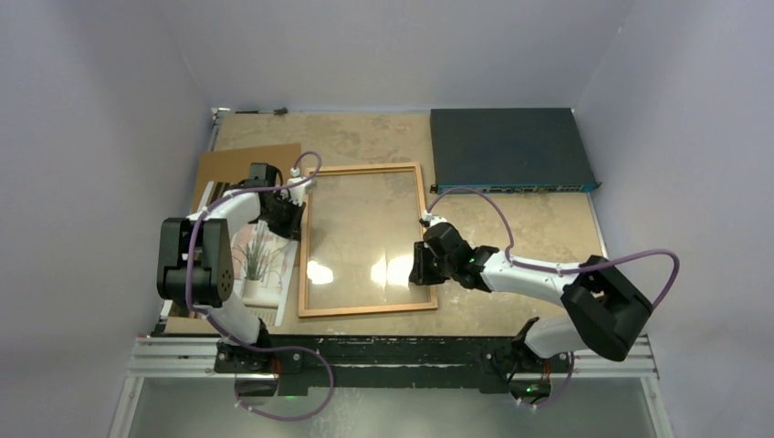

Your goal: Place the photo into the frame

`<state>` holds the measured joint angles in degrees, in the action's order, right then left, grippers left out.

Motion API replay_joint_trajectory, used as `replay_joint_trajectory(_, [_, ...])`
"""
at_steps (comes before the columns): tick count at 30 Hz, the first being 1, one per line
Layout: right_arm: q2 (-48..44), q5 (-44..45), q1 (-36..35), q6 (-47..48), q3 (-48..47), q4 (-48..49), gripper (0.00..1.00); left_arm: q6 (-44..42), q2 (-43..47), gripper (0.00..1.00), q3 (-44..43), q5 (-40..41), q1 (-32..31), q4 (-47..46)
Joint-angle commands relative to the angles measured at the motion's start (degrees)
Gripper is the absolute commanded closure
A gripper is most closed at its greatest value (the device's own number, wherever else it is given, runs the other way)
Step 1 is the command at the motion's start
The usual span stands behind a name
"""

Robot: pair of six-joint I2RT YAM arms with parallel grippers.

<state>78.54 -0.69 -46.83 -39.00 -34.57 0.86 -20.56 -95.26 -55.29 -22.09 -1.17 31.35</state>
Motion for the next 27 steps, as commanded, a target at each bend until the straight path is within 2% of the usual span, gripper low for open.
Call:
replay_joint_trajectory(1, [1.41,2.86,-0.17,-0.5,-0.88,-2.59,0.69,-0.27,-0.45,1.0,-1.92,-1.29,-0.44,-0.93])
replay_joint_trajectory(7, [0.29,3.36,-0.14,-0.14,-1.89,-2.89,0.66,-0.11,-0.49,1.0,-1.67,-1.73,-0.43,-1.18])
replay_joint_trajectory(15, [-4.08,4.58,-0.12,0.22,-6.08,-6.02,0.54,0.63,-1.25,1.0,-1.83,-2.29,-0.6,-1.99])
replay_joint_trajectory(27, [1.91,4.48,-0.09,-1.37,-6.5,-5.62,0.56,1.18,-0.67,1.0,-2.6,-2.71,-1.51,-2.17])
